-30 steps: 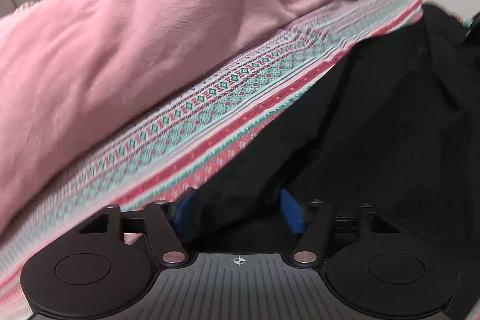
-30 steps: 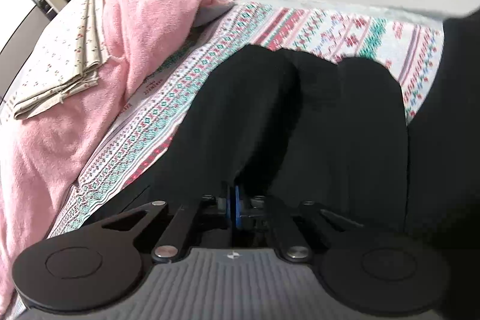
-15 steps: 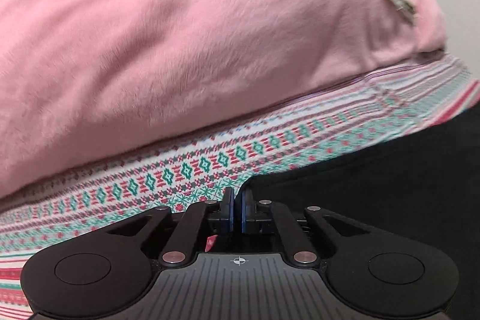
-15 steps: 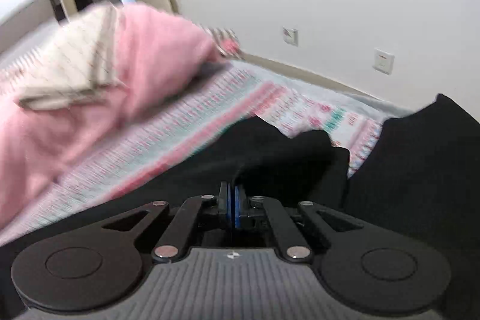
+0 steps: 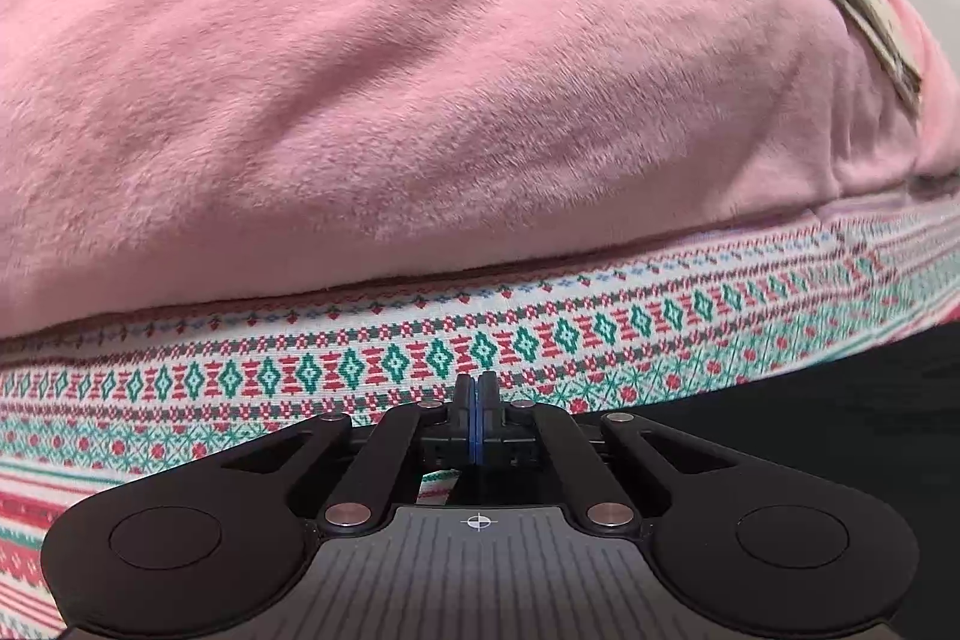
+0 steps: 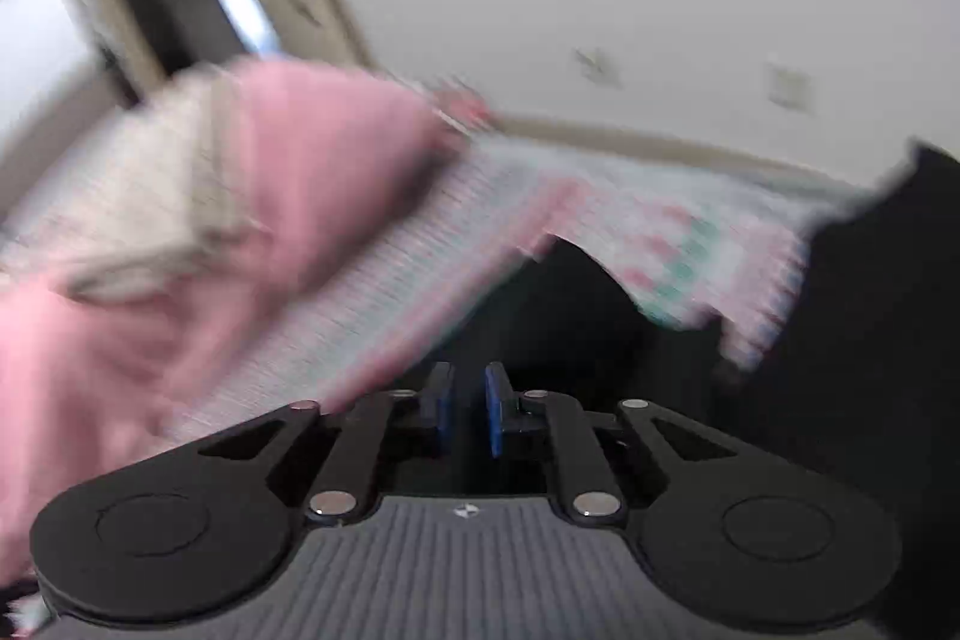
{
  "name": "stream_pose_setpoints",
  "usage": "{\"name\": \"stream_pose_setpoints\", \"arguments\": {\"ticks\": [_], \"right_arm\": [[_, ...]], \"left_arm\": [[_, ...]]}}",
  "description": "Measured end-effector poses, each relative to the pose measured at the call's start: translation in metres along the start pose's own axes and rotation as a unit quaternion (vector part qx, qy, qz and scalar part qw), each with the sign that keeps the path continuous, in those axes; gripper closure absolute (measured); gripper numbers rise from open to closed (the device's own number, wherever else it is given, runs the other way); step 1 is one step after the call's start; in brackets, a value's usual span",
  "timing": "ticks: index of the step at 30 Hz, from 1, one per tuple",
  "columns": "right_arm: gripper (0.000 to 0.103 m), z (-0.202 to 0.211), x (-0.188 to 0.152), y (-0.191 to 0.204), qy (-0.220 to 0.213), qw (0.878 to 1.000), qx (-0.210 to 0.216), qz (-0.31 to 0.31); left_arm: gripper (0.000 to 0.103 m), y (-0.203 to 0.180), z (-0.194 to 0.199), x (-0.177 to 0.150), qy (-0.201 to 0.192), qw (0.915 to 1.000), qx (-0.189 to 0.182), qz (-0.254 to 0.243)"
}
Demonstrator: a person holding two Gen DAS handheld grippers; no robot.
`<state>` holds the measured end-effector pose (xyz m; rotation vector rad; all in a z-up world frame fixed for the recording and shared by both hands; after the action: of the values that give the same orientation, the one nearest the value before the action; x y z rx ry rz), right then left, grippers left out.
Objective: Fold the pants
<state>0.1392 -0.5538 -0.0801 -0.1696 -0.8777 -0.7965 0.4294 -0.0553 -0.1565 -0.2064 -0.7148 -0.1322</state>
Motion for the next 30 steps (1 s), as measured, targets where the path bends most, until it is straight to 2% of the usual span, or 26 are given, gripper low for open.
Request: {"name": "stream_pose_setpoints", "arguments": {"ticks": [1,3,7,9,11,13,14,15,16,17,18,19,20,22,24,26,28,29,30], "right_arm": [[0.097,-0.004,-0.001,-0.008,0.007,1.000,-0.008,-0.006],[0.095,-0.006,0.002,-0.024,0.000,0.999,-0.016,-0.031],[0.084,-0.013,0.008,-0.049,-0.020,0.997,-0.015,-0.072],[0.070,-0.022,0.008,-0.048,-0.021,0.998,-0.018,-0.061],[0.062,-0.030,0.006,-0.047,-0.018,0.999,-0.029,-0.040],[0.065,-0.040,0.002,-0.048,-0.007,0.999,-0.035,-0.029],[0.078,-0.044,0.000,-0.043,0.001,1.000,-0.021,-0.021],[0.098,-0.047,-0.001,-0.038,0.007,1.000,-0.014,-0.004],[0.103,-0.047,0.000,-0.034,0.010,1.000,-0.017,0.018],[0.103,-0.044,0.003,-0.029,0.006,0.999,-0.026,0.040],[0.103,-0.038,0.009,-0.023,-0.004,0.998,-0.028,0.060],[0.103,-0.028,0.017,-0.013,-0.018,0.997,-0.022,0.077],[0.103,-0.015,0.026,-0.001,-0.034,0.994,-0.015,0.099],[0.103,0.013,0.043,0.026,-0.061,0.987,-0.017,0.147],[0.103,0.036,0.058,0.055,-0.084,0.974,-0.034,0.206],[0.103,0.040,0.070,0.080,-0.086,0.957,-0.077,0.266],[0.102,0.015,0.078,0.089,-0.061,0.938,-0.133,0.316],[0.101,-0.011,0.077,0.089,-0.033,0.925,-0.163,0.341],[0.101,-0.038,0.074,0.084,-0.003,0.918,-0.186,0.350]], "left_arm": [[0.103,0.006,0.003,0.001,-0.006,0.9999,0.012,0.003],[0.103,0.015,0.009,0.004,-0.007,0.9998,0.011,0.013],[0.102,0.022,0.035,0.002,-0.006,0.9986,-0.032,0.041],[0.100,0.021,0.046,-0.003,-0.010,0.9984,-0.042,0.037],[0.094,0.009,0.045,-0.015,0.013,0.9975,-0.064,0.028],[0.072,0.001,0.036,-0.027,0.032,0.9976,-0.061,0.003],[0.069,-0.001,0.030,-0.032,0.035,0.9982,-0.046,-0.016],[0.069,-0.003,0.025,-0.035,0.035,0.9984,-0.032,-0.030],[0.071,-0.005,0.023,-0.038,0.032,0.9985,-0.027,-0.036],[0.074,-0.008,0.023,-0.038,0.025,0.9985,-0.022,-0.043],[0.095,-0.011,0.023,-0.036,0.017,0.9984,-0.014,-0.053],[0.103,-0.015,0.021,-0.036,0.014,0.9980,-0.006,-0.062],[0.103,-0.015,0.020,-0.034,0.012,0.9977,0.000,-0.067],[0.103,-0.014,0.018,-0.029,0.005,0.9971,0.006,-0.075],[0.103,-0.008,0.016,-0.025,-0.002,0.9975,0.015,-0.069],[0.103,0.005,0.019,-0.019,-0.001,0.9988,0.017,-0.045],[0.103,0.014,0.015,-0.018,0.001,0.9989,0.029,-0.038],[0.103,0.018,0.013,-0.020,0.004,0.9988,0.034,-0.036],[0.103,0.021,0.014,-0.021,0.005,0.9989,0.033,-0.032]]}}
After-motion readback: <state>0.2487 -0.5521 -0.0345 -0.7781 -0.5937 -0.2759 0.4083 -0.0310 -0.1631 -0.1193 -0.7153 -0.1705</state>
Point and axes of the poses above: each gripper's, at about its wrist camera, not at the fingertips, and z roughly against the way its jaws point, y to its left, x to its top, the point moved 10 cm from there along -z, roughly the way its jaws point, and after that the axes turned 10 degrees about z, right-handed, at the moved point
